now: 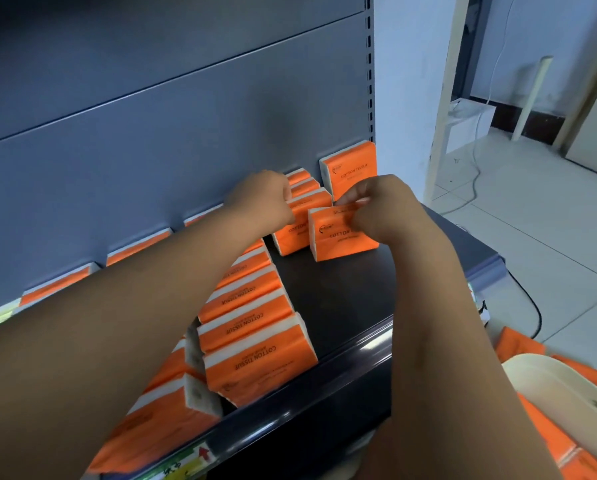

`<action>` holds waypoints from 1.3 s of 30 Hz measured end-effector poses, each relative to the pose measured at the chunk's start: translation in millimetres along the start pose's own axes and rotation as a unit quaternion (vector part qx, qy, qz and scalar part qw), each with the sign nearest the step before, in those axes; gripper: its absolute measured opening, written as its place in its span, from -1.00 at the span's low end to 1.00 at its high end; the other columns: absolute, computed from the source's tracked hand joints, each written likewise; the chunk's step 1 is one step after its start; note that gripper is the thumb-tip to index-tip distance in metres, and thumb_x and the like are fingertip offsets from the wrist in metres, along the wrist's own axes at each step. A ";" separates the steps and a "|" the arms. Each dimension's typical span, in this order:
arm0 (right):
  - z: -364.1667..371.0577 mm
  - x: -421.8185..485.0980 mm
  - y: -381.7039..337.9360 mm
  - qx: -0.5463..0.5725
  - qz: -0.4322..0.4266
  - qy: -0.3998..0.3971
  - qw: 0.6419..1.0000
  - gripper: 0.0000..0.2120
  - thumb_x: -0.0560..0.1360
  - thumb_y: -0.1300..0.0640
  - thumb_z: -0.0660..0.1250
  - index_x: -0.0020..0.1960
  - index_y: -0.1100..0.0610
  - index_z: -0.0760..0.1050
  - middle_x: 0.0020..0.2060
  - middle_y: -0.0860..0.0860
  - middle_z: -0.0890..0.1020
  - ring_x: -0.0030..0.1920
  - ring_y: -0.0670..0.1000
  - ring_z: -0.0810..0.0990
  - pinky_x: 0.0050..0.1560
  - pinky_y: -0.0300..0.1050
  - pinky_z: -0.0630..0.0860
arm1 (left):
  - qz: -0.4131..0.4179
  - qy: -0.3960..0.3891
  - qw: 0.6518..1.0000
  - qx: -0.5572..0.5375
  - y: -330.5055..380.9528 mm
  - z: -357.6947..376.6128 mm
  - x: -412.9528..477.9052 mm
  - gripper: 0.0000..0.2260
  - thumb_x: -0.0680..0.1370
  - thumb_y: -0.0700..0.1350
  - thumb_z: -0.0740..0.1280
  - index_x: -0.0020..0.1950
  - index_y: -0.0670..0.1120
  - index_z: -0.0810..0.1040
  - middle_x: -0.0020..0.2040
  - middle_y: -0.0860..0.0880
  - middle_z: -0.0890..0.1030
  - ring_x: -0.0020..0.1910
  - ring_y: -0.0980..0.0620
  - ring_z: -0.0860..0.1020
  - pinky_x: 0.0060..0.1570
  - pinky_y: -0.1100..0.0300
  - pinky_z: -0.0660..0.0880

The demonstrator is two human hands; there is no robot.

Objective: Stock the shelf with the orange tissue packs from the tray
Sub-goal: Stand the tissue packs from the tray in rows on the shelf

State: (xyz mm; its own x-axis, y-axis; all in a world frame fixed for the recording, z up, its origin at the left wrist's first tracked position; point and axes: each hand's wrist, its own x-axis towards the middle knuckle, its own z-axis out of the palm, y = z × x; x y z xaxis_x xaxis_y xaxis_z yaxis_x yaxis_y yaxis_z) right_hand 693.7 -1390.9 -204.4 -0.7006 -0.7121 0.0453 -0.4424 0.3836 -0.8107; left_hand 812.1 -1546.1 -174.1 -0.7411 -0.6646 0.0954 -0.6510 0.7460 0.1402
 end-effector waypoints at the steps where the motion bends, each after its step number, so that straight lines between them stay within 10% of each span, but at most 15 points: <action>1: 1.8 0.8 1.4 -0.002 -0.003 0.003 1.000 -0.63 0.48 0.34 0.31 -0.05 -0.15 0.62 0.08 0.02 0.63 0.04 0.04 0.59 0.00 -0.08 0.58 | 0.005 0.005 1.000 0.017 0.6 0.5 -0.5 -0.76 0.44 -0.17 0.52 0.09 -0.09 0.66 0.06 -0.11 0.63 0.01 -0.10 0.60 0.02 -0.06 0.62; 11: 21.4 7.8 0.8 -0.007 -0.043 0.020 0.999 -0.53 0.43 0.42 0.35 -0.05 -0.18 0.67 0.14 -0.01 0.50 0.01 0.06 0.59 0.00 0.00 0.63 | -0.002 0.017 0.999 0.033 -3.1 0.8 -2.0 -0.84 0.44 -0.18 0.48 -0.02 -0.01 0.61 -0.05 -0.02 0.61 -0.06 -0.08 0.59 -0.09 -0.01 0.62; 18: 32.6 13.6 1.6 0.021 -0.017 0.036 0.999 -0.28 0.42 0.38 0.38 0.50 -0.05 0.34 0.37 0.08 0.45 0.26 0.14 0.52 -0.13 -0.08 0.51 | -0.028 -0.002 0.999 -0.034 -2.6 -6.6 -10.7 -0.82 0.51 -0.27 0.26 0.00 -0.10 0.64 0.00 -0.11 0.65 -0.01 -0.12 0.61 0.05 -0.13 0.63; 27: 39.1 15.6 -2.1 0.032 -0.007 0.029 0.999 -0.20 0.39 0.33 0.45 0.55 0.00 0.27 0.39 0.11 0.44 0.32 0.15 0.49 -0.03 -0.02 0.56 | 0.018 -0.043 0.999 0.025 6.6 -9.4 -19.8 -0.53 0.41 0.35 0.40 -0.05 -0.06 0.60 -0.09 -0.07 0.63 -0.11 -0.07 0.60 -0.08 -0.08 0.60; 39: 39.2 12.5 -4.3 0.007 -0.031 0.039 0.999 -0.37 0.44 0.34 0.40 0.47 0.06 0.39 0.33 0.12 0.48 0.26 0.17 0.53 0.04 0.01 0.58 | 0.054 -0.020 0.994 0.097 2.9 2.1 -18.6 -0.72 0.43 0.06 0.46 0.03 -0.02 0.52 -0.04 -0.02 0.51 -0.09 -0.04 0.52 -0.08 -0.05 0.59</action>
State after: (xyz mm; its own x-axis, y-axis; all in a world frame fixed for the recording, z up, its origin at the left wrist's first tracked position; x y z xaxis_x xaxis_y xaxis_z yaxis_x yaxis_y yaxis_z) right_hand 708.8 -1424.6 -223.2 -0.7143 -0.6857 0.1402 -0.4782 0.3319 -0.8131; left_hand 823.7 -1531.4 -177.4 -0.8112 -0.5818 0.0591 -0.5847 0.8089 -0.0620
